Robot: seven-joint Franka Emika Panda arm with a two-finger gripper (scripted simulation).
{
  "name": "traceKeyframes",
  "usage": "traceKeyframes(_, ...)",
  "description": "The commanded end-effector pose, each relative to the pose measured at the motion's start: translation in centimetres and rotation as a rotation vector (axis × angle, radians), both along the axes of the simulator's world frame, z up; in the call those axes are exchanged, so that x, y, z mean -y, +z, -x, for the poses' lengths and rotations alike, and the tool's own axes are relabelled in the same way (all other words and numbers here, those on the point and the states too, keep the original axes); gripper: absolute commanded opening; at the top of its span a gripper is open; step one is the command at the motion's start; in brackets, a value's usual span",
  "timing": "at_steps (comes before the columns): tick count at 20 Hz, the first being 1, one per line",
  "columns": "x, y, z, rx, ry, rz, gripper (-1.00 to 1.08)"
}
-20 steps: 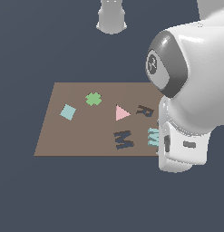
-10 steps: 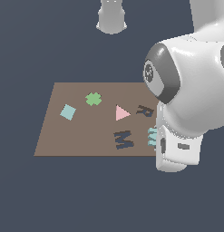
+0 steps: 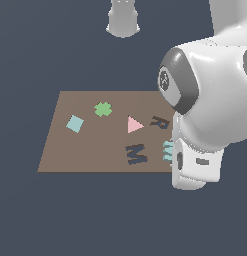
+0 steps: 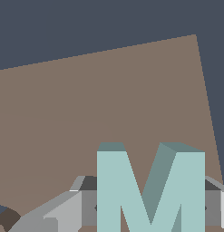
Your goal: Insert a designated object into the corresponding slot on a board.
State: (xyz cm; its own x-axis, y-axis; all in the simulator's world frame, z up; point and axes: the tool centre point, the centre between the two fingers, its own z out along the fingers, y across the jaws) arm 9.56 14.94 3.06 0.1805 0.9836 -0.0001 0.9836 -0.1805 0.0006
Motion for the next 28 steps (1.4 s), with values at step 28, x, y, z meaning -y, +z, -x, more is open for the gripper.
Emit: traceKeyframes(28, 8.2, 0.8, 0.5, -0.001, 0.272, 0.000, -1.00)
